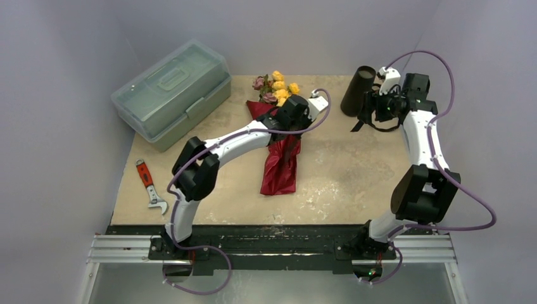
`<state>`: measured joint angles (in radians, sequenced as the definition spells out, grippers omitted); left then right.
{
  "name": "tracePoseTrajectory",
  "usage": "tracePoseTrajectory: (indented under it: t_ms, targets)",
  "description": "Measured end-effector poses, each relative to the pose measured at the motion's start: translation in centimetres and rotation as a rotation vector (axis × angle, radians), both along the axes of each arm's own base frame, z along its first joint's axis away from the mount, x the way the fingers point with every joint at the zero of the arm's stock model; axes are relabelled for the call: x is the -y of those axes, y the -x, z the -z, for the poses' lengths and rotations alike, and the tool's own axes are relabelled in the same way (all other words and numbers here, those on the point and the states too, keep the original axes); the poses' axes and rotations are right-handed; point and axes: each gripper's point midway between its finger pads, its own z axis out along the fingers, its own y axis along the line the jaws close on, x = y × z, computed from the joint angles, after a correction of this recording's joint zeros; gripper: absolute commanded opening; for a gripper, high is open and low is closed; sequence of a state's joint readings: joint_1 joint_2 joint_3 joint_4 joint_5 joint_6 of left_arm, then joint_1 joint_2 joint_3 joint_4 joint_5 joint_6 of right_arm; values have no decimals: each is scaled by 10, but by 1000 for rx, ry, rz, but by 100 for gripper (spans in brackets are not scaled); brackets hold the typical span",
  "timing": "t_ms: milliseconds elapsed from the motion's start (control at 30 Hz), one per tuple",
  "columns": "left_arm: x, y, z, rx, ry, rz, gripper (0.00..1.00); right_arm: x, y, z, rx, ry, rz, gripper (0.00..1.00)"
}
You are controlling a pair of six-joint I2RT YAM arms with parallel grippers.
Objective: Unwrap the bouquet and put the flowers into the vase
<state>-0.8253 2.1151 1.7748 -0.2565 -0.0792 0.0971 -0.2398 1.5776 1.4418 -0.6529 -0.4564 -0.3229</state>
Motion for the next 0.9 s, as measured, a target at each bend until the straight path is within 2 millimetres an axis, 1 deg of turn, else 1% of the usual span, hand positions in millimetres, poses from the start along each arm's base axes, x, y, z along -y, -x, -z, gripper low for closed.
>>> tracePoseTrajectory:
  t_ms: [133, 233, 267, 300, 333, 400, 433, 533, 633, 767, 900]
  targets:
    - [-17, 15, -28, 1, 28, 3, 0, -6, 2, 3, -15, -5, -23, 76]
    - [-36, 16, -53, 19, 51, -15, 0, -13, 3, 4, -20, -7, -41, 76]
    - [-48, 16, -65, 27, 59, -30, 0, -16, 3, 4, -21, -8, -50, 76]
    - [-55, 13, -67, 29, 60, -43, 0, -19, 3, 4, -22, -9, -58, 76]
    - [-66, 11, -74, 38, 62, -60, 0, -23, 4, 4, -23, -10, -69, 76]
    - [-94, 8, -81, 53, 45, -97, 0, -30, 4, 4, -24, -13, -88, 76]
    - [-105, 8, -82, 58, 33, -109, 0, -34, 4, 4, -24, -16, -100, 76]
    - [-146, 8, -82, 84, -21, -161, 0, -45, 4, 5, -25, -22, -126, 76]
    - [-179, 13, -80, 104, -81, -200, 0, -55, 2, 10, -39, -28, -151, 76]
    - [-211, 23, -78, 134, -159, -234, 0, -70, -2, 19, -62, -32, -188, 76]
    - [-241, 33, -75, 159, -241, -280, 0, -88, -1, 25, -81, -36, -228, 76]
